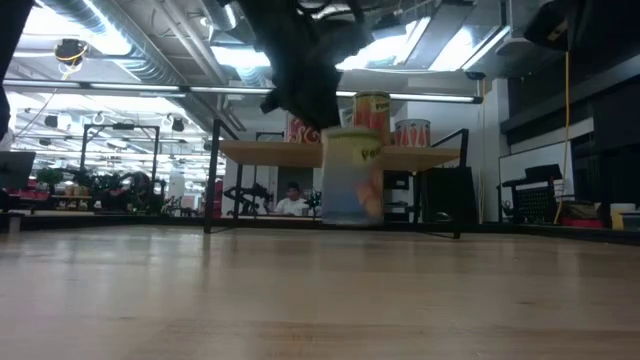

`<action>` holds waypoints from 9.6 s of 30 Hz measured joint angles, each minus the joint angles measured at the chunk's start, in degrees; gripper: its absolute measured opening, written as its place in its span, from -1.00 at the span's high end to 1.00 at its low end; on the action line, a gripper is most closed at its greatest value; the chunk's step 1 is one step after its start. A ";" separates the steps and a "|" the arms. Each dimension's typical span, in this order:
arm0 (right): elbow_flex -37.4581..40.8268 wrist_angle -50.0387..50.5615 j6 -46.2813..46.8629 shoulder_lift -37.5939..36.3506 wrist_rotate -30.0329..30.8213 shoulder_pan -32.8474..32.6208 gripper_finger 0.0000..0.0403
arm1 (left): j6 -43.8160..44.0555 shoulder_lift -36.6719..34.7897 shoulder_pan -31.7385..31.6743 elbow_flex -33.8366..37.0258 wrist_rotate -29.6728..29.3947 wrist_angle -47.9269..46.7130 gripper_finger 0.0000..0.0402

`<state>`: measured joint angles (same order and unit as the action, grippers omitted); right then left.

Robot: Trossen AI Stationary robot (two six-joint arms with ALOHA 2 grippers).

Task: Pick and place cans onto a shelf
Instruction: Put the canned peaches on the shelf, then put the canned tomatoes on the shelf

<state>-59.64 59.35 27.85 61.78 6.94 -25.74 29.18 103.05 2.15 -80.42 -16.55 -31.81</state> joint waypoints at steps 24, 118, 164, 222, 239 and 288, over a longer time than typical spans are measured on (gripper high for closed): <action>0.00 -1.38 0.03 0.00 0.00 0.00 0.80 | -1.28 -30.55 -7.90 -0.02 -0.31 -13.23 1.00; -0.02 -0.26 12.38 -0.04 -10.24 -13.65 0.80 | -11.90 -32.62 -28.03 -0.07 8.08 -7.29 0.53; 0.29 14.81 37.74 2.24 -4.50 -31.04 0.40 | -11.33 -26.21 -0.46 0.00 -3.99 -7.13 0.53; 15.45 -12.61 16.81 2.34 -11.73 -4.50 0.99 | -11.28 -26.21 -0.46 0.00 -3.75 -7.15 0.53; -4.45 -16.78 -20.30 19.41 -11.50 19.83 1.00 | -11.31 -26.21 -0.46 0.00 -3.77 -7.15 0.53; -25.92 -7.93 -35.84 41.37 -11.65 31.55 0.50 | -11.31 -26.21 -0.46 0.00 -3.31 -7.30 0.53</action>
<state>-85.56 51.42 -7.99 103.14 -4.71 5.82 17.87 76.84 1.69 -80.42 -19.86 -39.11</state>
